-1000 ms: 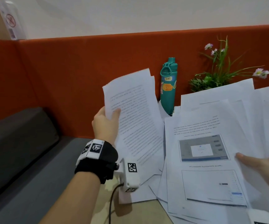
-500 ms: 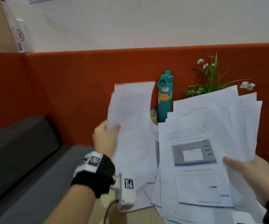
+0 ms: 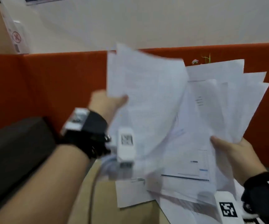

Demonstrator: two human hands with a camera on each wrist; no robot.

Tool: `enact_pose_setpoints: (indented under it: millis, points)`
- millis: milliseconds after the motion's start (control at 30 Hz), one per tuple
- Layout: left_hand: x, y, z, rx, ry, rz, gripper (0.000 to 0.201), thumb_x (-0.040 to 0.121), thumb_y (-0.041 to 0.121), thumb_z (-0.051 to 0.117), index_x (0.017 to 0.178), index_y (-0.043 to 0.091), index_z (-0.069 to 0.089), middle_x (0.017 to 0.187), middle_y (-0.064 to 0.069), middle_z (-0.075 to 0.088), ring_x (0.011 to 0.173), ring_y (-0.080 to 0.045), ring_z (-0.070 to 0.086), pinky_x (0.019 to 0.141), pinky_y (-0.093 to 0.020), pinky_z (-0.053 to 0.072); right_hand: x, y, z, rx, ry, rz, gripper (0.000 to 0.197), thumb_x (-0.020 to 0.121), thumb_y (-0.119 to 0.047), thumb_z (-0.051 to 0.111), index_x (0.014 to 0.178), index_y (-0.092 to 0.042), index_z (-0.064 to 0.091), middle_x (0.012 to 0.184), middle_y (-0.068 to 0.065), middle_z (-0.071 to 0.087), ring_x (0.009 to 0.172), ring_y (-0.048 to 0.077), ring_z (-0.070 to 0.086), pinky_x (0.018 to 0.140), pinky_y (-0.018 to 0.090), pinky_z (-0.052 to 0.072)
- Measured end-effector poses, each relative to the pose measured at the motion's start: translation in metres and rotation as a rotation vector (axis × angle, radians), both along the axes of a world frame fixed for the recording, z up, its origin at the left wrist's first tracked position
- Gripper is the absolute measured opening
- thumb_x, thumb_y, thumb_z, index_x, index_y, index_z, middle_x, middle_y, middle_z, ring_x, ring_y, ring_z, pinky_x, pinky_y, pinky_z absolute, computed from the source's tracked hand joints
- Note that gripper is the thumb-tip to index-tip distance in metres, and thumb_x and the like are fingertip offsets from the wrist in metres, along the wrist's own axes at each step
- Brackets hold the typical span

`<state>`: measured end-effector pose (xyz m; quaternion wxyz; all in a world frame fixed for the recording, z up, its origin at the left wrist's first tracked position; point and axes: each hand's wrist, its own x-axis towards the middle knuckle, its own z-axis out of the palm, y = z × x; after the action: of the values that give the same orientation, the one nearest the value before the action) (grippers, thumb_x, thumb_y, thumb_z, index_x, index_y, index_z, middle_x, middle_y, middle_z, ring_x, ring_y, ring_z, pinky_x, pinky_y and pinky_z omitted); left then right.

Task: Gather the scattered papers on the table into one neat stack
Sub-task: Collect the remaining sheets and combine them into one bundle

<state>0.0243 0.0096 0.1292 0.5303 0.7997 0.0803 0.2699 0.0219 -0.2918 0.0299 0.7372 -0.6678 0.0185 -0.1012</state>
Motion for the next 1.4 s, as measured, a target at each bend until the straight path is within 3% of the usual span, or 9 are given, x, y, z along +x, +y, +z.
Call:
enact_pose_setpoints:
  millis: [267,367,467,600,733,867,1100,1233,1400]
  points:
    - [0.029,-0.031,-0.130,-0.608,0.388,-0.334,0.046,0.085,0.026,0.068,0.127,0.008,0.060,0.122,-0.012,0.069,0.110,-0.033,0.065,0.102,-0.051,0.046,-0.002,0.012,-0.013,0.086,0.006,0.118,0.059,0.075,-0.041,0.060,0.130,-0.021,0.057,0.122,-0.005,0.069,0.112,0.016,0.063,0.102,0.040,0.043]
    - [0.031,-0.039,-0.127,-0.607,0.353,-0.295,0.039,0.089,0.020,0.064,0.125,0.006,0.059,0.120,-0.013,0.069,0.108,-0.033,0.066,0.099,-0.051,0.049,-0.007,0.021,-0.008,-0.004,0.056,0.195,0.038,0.087,-0.046,0.054,0.122,-0.031,0.053,0.106,-0.020,0.065,0.097,0.001,0.059,0.082,0.026,0.048]
    - [0.021,-0.035,-0.108,-0.491,0.282,-0.314,0.041,0.085,0.022,0.070,0.123,0.010,0.059,0.117,-0.009,0.071,0.101,-0.028,0.070,0.092,-0.043,0.055,-0.006,0.016,-0.009,-0.041,0.094,0.215,0.040,0.086,-0.013,0.065,0.125,-0.016,0.059,0.113,0.005,0.072,0.094,0.025,0.071,0.065,0.030,0.060]
    - [-0.001,-0.015,-0.094,-0.375,0.359,-0.567,0.028,0.088,0.015,0.064,0.114,0.024,0.063,0.112,0.006,0.074,0.093,-0.007,0.073,0.075,-0.019,0.058,-0.009,0.011,-0.007,0.042,0.113,0.260,0.041,0.084,-0.006,0.062,0.124,-0.010,0.061,0.109,0.011,0.075,0.092,0.030,0.073,0.067,0.034,0.060]
    - [-0.008,-0.010,-0.107,-0.491,0.351,-0.586,0.041,0.082,0.000,0.063,0.121,0.011,0.063,0.125,-0.010,0.069,0.114,-0.025,0.066,0.098,-0.036,0.051,-0.010,0.031,-0.006,-0.023,0.135,0.317,0.036,0.084,-0.005,0.065,0.120,-0.008,0.064,0.108,0.011,0.075,0.092,0.026,0.073,0.065,0.026,0.060]
    - [-0.016,0.006,-0.124,-0.551,0.366,-0.622,0.067,0.051,0.016,0.088,0.114,0.011,0.067,0.114,-0.011,0.074,0.103,-0.027,0.071,0.071,-0.028,0.061,-0.006,0.043,-0.007,-0.048,0.142,0.311,0.032,0.088,-0.013,0.064,0.119,-0.009,0.063,0.112,0.012,0.073,0.092,0.024,0.073,0.066,0.025,0.060]
    - [-0.030,0.039,-0.154,-0.716,0.328,-0.443,0.077,0.042,0.020,0.092,0.113,0.006,0.067,0.111,-0.016,0.074,0.099,-0.034,0.071,0.079,-0.040,0.060,0.033,0.022,0.004,-0.557,0.377,0.172,0.045,0.092,-0.047,0.053,0.118,-0.011,0.061,0.096,0.001,0.065,0.068,0.021,0.060,0.063,0.030,0.047]
    - [-0.037,0.044,-0.159,-0.783,0.377,-0.416,0.042,0.071,0.003,0.062,0.113,0.008,0.065,0.111,-0.021,0.073,0.103,-0.041,0.067,0.091,-0.048,0.050,0.060,-0.019,0.010,-1.262,0.546,0.161,0.062,0.090,-0.039,0.061,0.142,-0.010,0.042,0.128,0.008,0.055,0.112,0.027,0.056,0.080,0.028,0.040]
    - [-0.037,0.047,-0.163,-0.749,0.409,-0.427,0.074,0.043,0.019,0.092,0.112,0.010,0.067,0.114,-0.022,0.071,0.104,-0.044,0.067,0.102,-0.057,0.042,0.075,-0.037,-0.017,-1.601,0.844,0.256,0.079,0.076,-0.065,0.061,0.127,-0.005,0.059,0.129,0.010,0.064,0.120,0.024,0.059,0.099,0.029,0.044]
